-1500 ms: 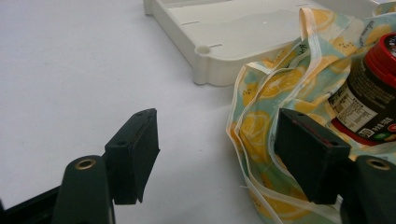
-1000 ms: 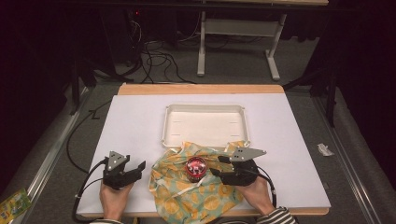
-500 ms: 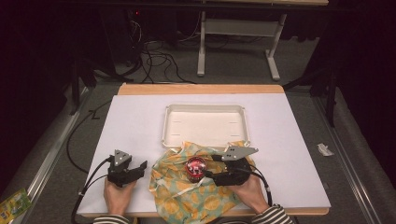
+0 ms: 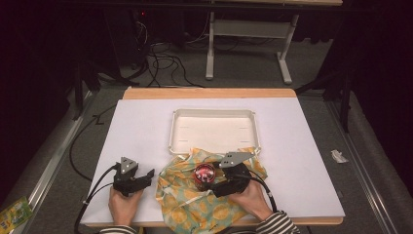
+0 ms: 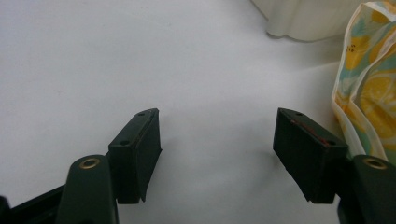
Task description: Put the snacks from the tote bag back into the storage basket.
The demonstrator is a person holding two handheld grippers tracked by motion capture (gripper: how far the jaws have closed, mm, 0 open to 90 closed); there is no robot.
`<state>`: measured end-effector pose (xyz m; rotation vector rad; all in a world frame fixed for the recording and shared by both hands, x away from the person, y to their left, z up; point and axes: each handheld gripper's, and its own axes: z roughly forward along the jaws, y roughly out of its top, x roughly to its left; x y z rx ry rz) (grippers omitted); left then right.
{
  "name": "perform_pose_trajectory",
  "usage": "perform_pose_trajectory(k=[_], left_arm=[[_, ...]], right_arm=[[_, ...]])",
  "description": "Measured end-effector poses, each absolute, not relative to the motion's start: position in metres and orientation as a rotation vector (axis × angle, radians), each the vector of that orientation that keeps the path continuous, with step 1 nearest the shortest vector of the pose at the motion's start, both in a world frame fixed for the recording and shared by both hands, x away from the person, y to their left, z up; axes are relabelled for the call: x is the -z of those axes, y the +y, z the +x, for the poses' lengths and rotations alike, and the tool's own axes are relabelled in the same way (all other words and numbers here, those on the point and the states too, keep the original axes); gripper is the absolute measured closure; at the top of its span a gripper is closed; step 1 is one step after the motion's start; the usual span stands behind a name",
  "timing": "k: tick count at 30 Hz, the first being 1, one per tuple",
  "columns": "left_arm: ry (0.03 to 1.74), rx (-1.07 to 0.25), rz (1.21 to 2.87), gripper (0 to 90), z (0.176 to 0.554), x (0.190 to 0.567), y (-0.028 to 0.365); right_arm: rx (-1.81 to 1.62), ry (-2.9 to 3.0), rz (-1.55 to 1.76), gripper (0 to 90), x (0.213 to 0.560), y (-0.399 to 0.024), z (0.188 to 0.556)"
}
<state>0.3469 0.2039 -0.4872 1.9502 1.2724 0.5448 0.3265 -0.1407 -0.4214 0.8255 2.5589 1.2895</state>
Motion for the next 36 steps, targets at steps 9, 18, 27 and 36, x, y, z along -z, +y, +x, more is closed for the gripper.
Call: perform_pose_trajectory(k=[9, 18, 27, 36], left_arm=[[1.265, -0.548, 1.943, 32.0, 0.346, 0.487, 0.204], [1.261, -0.541, 1.948, 32.2, 0.346, 0.487, 0.204], [1.259, -0.523, 1.954, 32.3, 0.347, 0.488, 0.204], [1.253, -0.515, 1.955, 34.6, 0.348, 0.488, 0.204]], right_arm=[[-1.217, 2.588, 0.837, 18.6, 0.429, -0.129, 0.333], [-1.182, 2.6, 0.834, 18.8, 0.439, -0.12, 0.34], [-1.128, 2.588, 0.841, 24.2, 0.443, -0.115, 0.34], [-1.072, 2.565, 0.778, 25.8, 0.44, -0.113, 0.332]])
